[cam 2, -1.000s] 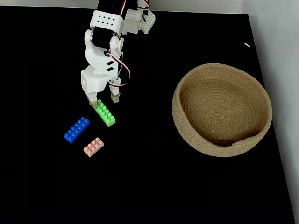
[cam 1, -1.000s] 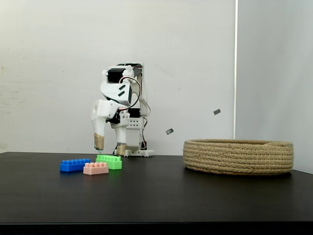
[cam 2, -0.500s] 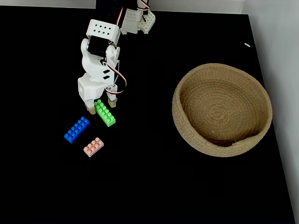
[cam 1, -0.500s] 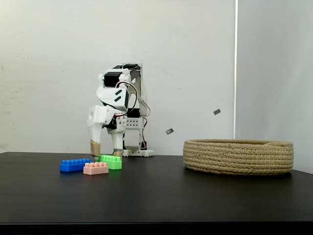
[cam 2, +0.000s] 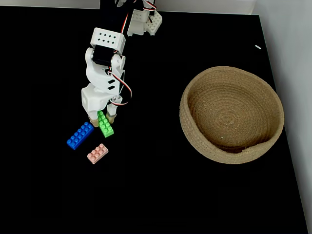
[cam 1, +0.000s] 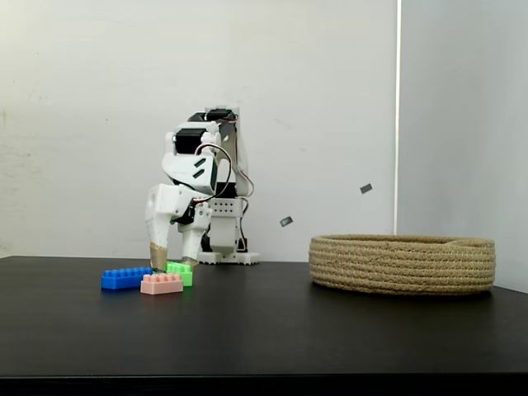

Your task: Place the lego blocks in the tray

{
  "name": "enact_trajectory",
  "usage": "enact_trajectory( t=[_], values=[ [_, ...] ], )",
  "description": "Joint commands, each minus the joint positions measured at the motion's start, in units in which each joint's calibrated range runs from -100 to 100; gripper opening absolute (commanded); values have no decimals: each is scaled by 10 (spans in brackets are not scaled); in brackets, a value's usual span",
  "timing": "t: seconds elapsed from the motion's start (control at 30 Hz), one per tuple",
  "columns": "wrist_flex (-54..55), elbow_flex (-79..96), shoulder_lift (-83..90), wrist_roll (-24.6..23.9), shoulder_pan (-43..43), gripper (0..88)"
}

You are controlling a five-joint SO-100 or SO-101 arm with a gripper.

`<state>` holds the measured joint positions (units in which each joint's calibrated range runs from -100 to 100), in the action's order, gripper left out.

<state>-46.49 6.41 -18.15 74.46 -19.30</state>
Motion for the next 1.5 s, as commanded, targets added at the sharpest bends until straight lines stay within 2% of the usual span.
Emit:
enact_trajectory(
  t=[0.0, 0.3, 0.43, 0.73, 0.97, 1.17, 1.47],
  values=[
    [16, -10, 0, -9, 8, 1],
    [20, 18, 63, -35, 17, 1],
    [-46, -2, 153, -47, 26, 1],
    [-142, -109, 272, -116, 106, 1],
    [-209, -272, 238, -181, 212, 0],
    [-227, -319, 192, -232, 301, 0],
    [-223, -317, 121, -252, 394, 0]
  ],
)
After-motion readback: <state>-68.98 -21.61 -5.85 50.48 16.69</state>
